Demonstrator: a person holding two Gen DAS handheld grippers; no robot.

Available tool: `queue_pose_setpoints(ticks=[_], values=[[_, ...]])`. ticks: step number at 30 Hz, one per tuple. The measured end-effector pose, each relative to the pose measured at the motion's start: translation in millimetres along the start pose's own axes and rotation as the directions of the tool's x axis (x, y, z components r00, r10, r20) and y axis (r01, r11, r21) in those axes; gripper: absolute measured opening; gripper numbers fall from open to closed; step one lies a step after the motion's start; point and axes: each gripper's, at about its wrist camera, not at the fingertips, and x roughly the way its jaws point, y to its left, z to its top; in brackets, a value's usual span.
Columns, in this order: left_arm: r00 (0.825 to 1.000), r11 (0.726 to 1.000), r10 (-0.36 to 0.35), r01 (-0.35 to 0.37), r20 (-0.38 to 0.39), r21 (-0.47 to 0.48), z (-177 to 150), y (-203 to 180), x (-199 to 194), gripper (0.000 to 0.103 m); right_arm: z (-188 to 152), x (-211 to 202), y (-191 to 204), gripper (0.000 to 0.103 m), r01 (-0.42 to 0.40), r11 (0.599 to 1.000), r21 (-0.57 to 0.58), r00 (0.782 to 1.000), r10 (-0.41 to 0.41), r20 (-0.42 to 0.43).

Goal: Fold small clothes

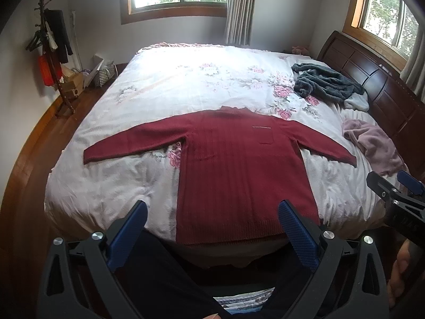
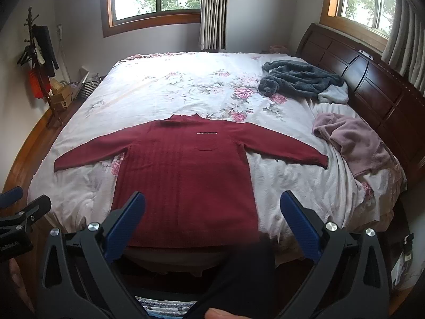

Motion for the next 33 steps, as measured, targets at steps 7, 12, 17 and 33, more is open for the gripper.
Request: queue_pose_setpoints(ticks=[7, 12, 17, 33], values=[[1.0, 1.0, 0.012, -0.012, 0.012, 0.0, 0.0, 1.0, -3.8, 0.099, 1.2, -1.1, 2.6, 0.1, -0.004, 1.0, -0.006, 1.0, 0.004, 0.001], [1.0, 1.0, 0.014, -0.014, 0.014, -0.001, 0.1, 2.0, -4.0, 0.099, 1.5, -1.5, 3.1, 0.1, -0.004, 1.0, -0.002, 1.0, 0.004, 0.003], [1.0, 1.0, 0.014, -0.014, 0.013, 0.0, 0.9, 2.3, -3.8, 0.099, -0.6, -0.2, -0.4, 0.1, -0.003, 1.0, 0.004, 1.0, 0.003, 0.002], [1.0, 1.0, 0.018, -0.018, 0.015, -0.002, 2.8, 5.6, -3.9, 0.099, -1.7, 1.2, -0.6, 0.1, -0.002, 1.0, 0.005, 1.0, 0.002, 0.0]])
